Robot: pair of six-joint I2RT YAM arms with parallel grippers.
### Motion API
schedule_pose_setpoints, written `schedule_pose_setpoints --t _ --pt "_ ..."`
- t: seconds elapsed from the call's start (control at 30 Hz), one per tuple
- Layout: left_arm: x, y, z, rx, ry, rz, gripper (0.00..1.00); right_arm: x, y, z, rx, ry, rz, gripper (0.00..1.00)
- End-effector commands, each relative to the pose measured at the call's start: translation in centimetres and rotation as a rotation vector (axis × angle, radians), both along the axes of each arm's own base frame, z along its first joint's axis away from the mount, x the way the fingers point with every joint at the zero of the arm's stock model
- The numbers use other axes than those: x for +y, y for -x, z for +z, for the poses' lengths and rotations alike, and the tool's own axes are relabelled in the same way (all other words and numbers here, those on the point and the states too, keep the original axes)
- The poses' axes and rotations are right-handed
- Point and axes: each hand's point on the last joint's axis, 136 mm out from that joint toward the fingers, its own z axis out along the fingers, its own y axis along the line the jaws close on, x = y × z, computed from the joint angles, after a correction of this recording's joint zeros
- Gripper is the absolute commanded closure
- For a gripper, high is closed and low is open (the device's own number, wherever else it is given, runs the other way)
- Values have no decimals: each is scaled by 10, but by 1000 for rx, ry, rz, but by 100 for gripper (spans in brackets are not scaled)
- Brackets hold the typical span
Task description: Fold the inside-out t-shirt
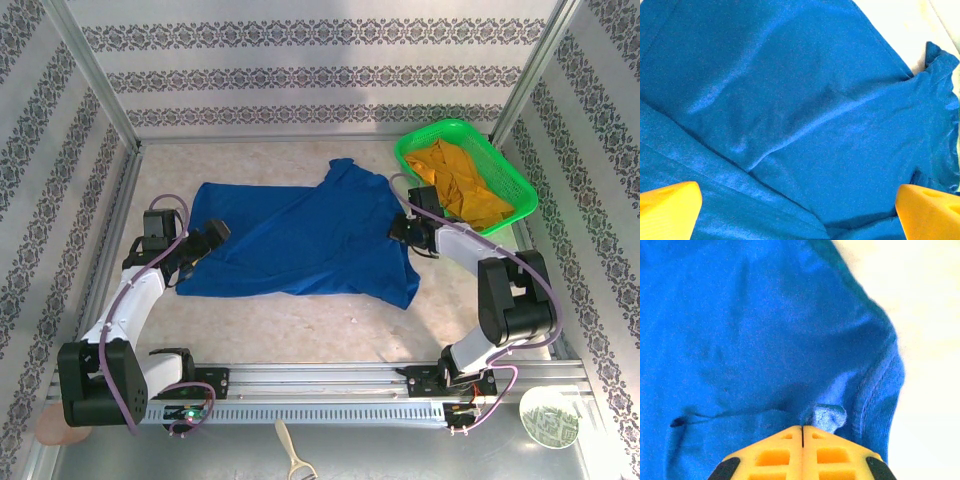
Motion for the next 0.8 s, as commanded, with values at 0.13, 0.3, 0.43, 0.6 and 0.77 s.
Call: schedule_pose_setpoints --t 0.13,0.3,0.43,0.6,0.77 --pt "4 5 -24 82 -18 -2 0 -4 -18 24 -46 20 25 38" --pt "0 16 -34 119 22 15 0 -14 38 36 -2 15 -23 38" --pt "-1 29 -40 114 45 47 0 -19 106 23 80 46 -19 39" --pt "-1 34 -44 109 49 60 0 -23 171 1 172 68 -14 39" --pt "-3 33 -50 123 62 56 0 -11 202 -24 221 22 -10 41"
